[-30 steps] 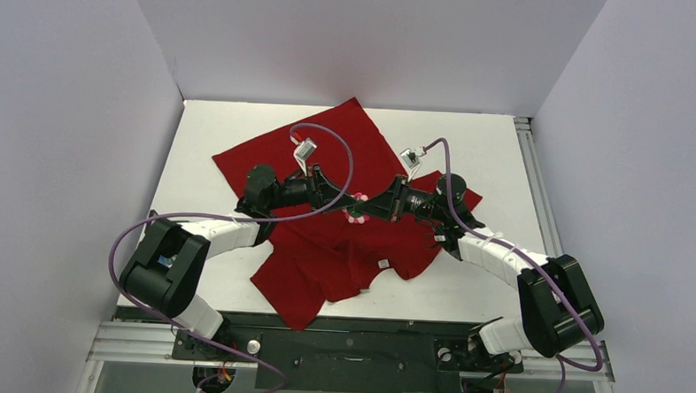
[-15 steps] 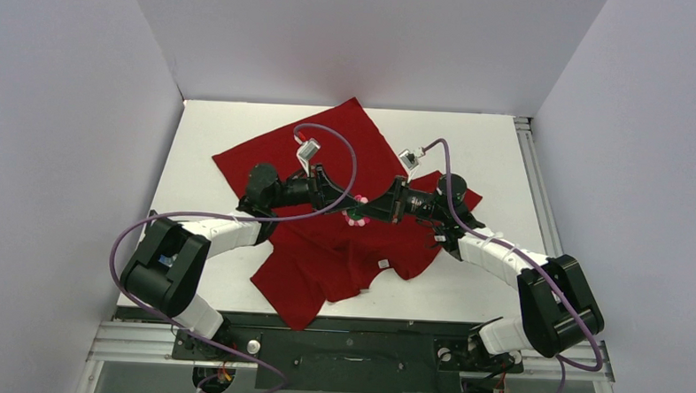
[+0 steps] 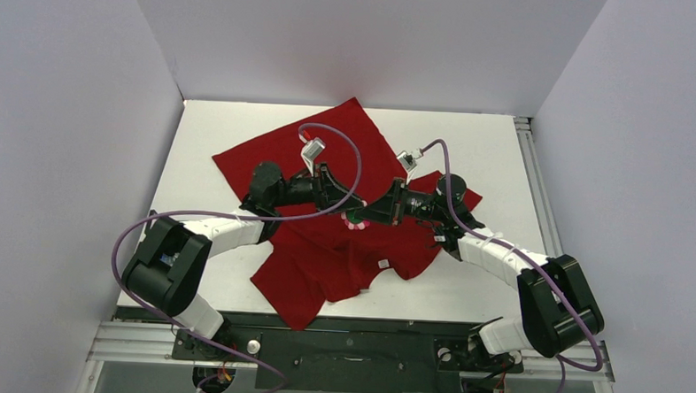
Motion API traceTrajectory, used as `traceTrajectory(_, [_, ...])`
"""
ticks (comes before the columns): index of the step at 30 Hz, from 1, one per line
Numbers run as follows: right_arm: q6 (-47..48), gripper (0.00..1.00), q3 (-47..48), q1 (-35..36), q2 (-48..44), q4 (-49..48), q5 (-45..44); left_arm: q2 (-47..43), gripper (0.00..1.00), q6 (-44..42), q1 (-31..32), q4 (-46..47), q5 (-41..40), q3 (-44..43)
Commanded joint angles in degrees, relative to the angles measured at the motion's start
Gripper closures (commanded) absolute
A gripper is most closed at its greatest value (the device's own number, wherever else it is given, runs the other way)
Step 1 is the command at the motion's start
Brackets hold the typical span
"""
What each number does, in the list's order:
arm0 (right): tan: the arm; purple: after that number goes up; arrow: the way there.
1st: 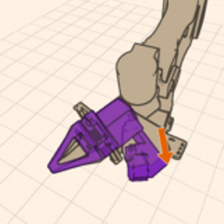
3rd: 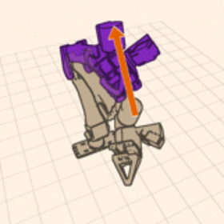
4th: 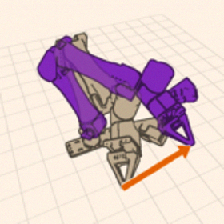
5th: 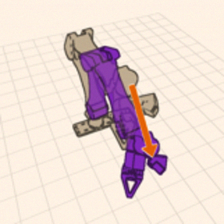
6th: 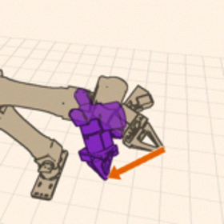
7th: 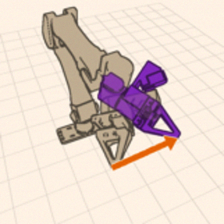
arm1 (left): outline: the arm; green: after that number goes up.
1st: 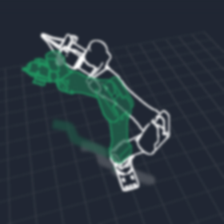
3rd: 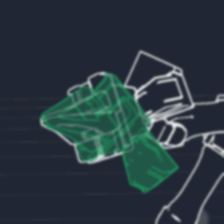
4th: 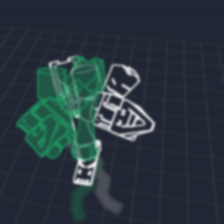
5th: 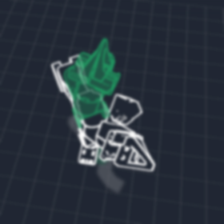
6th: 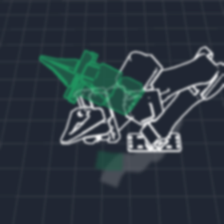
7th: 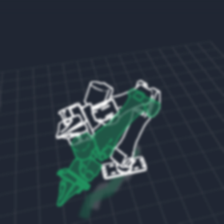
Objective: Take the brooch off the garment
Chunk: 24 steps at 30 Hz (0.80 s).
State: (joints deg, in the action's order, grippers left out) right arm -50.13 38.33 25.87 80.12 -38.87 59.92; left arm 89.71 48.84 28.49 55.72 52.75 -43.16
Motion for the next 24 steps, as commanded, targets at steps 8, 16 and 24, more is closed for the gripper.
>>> traceTrajectory(8, [3.28,1.00,1.57,-0.11,-1.93,-2.01,-2.36,-0.50,0.46,7.27,0.50,9.95,7.11,-1.98])
traceTrajectory(16, [2.42,1.00,1.57,-0.05,-2.12,-3.56,-1.08,-2.38,0.54,9.57,-5.57,12.25,8.19,-1.41])
traceTrajectory(24, [-1.48,1.00,1.01,0.43,-1.98,-9.24,0.24,-4.51,0.62,3.11,-7.59,3.02,9.92,1.74])
